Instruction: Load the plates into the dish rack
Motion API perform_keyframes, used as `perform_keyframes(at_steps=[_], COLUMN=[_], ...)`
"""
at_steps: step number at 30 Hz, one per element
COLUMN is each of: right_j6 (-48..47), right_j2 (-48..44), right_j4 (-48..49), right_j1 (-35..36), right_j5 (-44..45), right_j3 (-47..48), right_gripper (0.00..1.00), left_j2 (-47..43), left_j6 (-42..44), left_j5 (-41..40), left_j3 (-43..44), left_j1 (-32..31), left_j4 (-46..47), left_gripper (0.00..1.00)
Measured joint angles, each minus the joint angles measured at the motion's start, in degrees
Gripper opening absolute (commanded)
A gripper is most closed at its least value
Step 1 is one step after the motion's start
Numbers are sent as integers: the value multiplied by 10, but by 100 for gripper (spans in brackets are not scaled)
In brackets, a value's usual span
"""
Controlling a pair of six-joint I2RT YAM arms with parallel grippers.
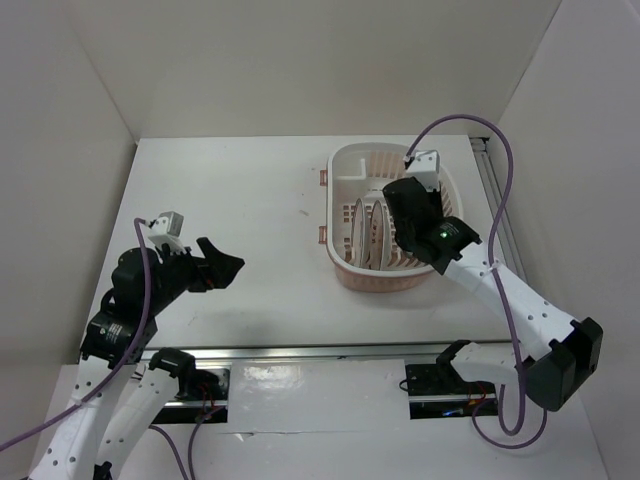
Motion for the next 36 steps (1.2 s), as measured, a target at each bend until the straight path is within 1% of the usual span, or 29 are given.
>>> perform_keyframes(at_steps=[5, 8, 18, 31, 36], right_j6=[7, 9, 20, 23, 24], right_j2=[7, 7, 7, 7, 7], right_j4=[19, 21, 25, 21, 19], right_j1=[-61, -73, -40, -32, -16], right_j5=[-53, -73, -90, -76, -71], right_j3=[-33, -47, -49, -62, -64], right_gripper=[0, 0, 0, 0, 0], left_j2=[0, 0, 0, 0, 0], left_j6=[1, 2, 2, 2, 2], left_j5=[5, 6, 8, 9, 9], left_j3=[0, 0, 0, 0, 0], left_j1=[0, 0, 0, 0, 0], left_j4=[0, 0, 0, 0, 0], left_gripper=[100, 100, 100, 100, 100])
